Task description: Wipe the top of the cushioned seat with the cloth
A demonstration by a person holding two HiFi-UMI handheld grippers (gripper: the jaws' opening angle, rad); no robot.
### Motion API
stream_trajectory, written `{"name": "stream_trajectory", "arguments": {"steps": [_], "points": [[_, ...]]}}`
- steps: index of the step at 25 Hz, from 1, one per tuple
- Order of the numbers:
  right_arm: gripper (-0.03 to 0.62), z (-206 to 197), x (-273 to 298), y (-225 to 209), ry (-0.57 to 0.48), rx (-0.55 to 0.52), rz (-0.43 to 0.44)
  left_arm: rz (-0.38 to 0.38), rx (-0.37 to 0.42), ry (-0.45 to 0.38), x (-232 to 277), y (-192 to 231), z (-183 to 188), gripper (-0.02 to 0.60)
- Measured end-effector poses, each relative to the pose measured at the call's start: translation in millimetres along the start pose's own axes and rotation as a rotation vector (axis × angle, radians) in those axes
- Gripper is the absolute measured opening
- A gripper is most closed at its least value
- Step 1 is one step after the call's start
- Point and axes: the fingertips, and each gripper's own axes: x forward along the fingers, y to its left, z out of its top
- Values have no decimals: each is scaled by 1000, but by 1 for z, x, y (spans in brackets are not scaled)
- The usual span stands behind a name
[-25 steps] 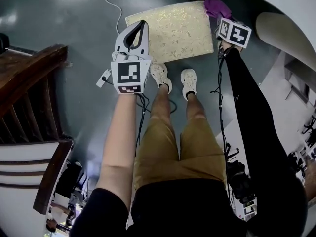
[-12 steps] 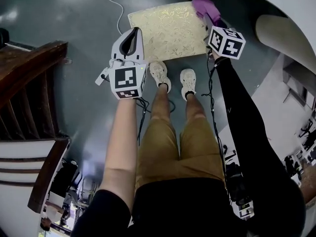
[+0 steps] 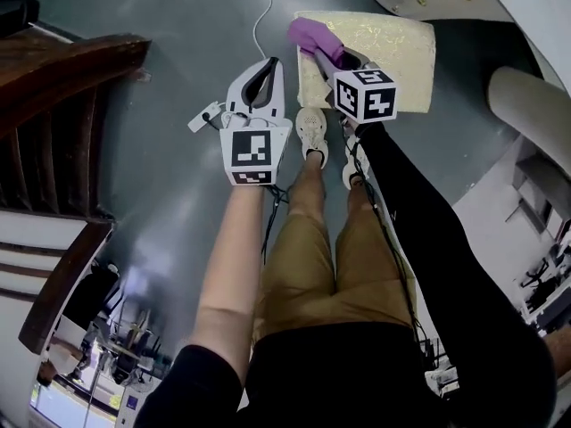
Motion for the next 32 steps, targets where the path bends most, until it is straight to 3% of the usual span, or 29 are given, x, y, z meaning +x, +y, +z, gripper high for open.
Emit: {"name": "stream_trajectory", "arguments": {"steps": [3,5,9,15,32], "points": [[86,-27,30,16,103,11,5,20,-26,16,-12,11,-15,8],[86,-37,42,14,137,-17,-38,37,-32,20,-19,19,-21,8],[86,-39,41,-7,142,-83,-145,58,-47,14,-27,24,-26,8],[86,-38,8,-47,139,-54,-249,41,-50,5,-26,9,-21,8],[86,-32,-139,-247,93,58,-553,-68,1,10,7,-105,-1,8]]}}
